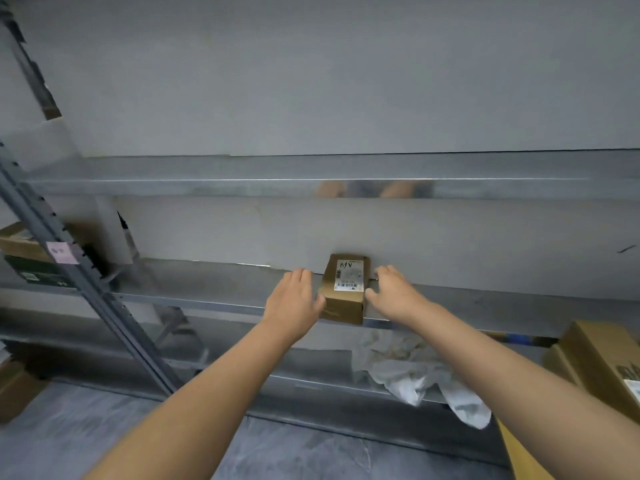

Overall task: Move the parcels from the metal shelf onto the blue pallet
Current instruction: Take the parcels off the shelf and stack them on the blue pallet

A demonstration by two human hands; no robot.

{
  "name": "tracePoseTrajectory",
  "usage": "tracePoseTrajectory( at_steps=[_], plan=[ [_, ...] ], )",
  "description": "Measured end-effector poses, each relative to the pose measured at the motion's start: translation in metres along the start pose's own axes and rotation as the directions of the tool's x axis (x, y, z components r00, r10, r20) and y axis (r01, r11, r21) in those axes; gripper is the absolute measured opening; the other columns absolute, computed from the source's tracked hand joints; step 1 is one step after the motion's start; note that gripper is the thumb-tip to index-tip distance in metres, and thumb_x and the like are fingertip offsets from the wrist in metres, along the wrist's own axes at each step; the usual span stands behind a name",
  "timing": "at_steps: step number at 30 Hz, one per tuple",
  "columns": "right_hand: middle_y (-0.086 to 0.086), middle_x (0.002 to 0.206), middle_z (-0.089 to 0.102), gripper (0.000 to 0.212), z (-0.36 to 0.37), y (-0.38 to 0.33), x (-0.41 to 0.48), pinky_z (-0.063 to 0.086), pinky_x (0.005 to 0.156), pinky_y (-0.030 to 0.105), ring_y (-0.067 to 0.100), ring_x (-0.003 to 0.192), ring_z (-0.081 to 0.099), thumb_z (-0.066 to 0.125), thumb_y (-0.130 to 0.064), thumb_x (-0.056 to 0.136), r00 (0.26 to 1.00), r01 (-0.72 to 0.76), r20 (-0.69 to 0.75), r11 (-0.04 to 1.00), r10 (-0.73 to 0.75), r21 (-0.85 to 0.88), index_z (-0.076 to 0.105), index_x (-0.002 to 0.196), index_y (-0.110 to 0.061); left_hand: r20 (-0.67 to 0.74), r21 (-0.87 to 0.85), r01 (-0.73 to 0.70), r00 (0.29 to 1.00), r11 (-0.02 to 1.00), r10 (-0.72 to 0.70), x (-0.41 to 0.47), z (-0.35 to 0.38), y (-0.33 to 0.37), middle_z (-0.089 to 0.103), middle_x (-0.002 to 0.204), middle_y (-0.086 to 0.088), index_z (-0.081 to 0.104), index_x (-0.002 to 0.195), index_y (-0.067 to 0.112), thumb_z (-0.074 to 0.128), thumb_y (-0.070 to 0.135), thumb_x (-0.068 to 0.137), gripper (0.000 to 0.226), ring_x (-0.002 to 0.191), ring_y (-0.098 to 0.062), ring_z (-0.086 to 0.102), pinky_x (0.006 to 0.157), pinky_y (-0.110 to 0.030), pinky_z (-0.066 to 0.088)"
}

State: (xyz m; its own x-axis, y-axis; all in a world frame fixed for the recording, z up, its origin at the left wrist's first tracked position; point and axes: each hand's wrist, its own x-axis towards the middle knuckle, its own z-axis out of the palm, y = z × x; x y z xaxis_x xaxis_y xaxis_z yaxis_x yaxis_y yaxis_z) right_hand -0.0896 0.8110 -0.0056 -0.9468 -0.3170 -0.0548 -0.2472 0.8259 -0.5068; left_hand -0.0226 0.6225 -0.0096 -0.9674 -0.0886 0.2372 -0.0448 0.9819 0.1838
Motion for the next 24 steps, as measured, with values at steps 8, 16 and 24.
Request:
tracePoseTrajectory(
  at_steps=[8, 16, 24],
  plan=[
    [0.015, 0.138, 0.042, 0.047, 0.022, 0.006, 0.057, 0.032, 0.107, 0.033, 0.028, 0.131, 0.039, 0.050, -0.023, 0.094, 0.994, -0.099, 0.045, 0.993, 0.096, 0.061, 0.042, 0.135, -0.003, 0.088, -0.089, 0.015, 0.996, 0.996, -0.007, 0.055, 0.043, -0.034, 0.051, 0.128, -0.009, 0.045, 0.129, 0.006, 0.043, 0.030, 0.097, 0.040, 0.121, -0.024, 0.043, 0.102, -0.034, 0.036],
    [0.017, 0.138, 0.042, 0.046, 0.045, 0.010, 0.117, 0.034, 0.105, 0.030, 0.030, 0.127, 0.044, 0.049, -0.023, 0.096, 0.970, -0.243, 0.035, 0.966, 0.241, 0.090, 0.043, 0.135, 0.000, 0.210, -0.213, -0.002, 0.976, 0.977, 0.048, 0.116, 0.091, -0.057, 0.048, 0.135, -0.010, 0.040, 0.137, 0.008, 0.044, 0.031, 0.098, 0.045, 0.126, -0.025, 0.042, 0.105, -0.036, 0.037],
    [0.018, 0.131, 0.049, 0.042, 0.078, 0.002, 0.174, 0.043, 0.099, 0.032, 0.031, 0.118, 0.050, 0.049, -0.021, 0.095, 0.918, -0.384, 0.143, 0.920, 0.371, 0.082, 0.047, 0.133, -0.005, 0.441, -0.365, 0.086, 0.893, 0.927, 0.091, 0.169, 0.143, -0.071, 0.051, 0.129, -0.016, 0.042, 0.137, 0.012, 0.049, 0.034, 0.095, 0.048, 0.119, -0.032, 0.046, 0.102, -0.039, 0.038]
  ],
)
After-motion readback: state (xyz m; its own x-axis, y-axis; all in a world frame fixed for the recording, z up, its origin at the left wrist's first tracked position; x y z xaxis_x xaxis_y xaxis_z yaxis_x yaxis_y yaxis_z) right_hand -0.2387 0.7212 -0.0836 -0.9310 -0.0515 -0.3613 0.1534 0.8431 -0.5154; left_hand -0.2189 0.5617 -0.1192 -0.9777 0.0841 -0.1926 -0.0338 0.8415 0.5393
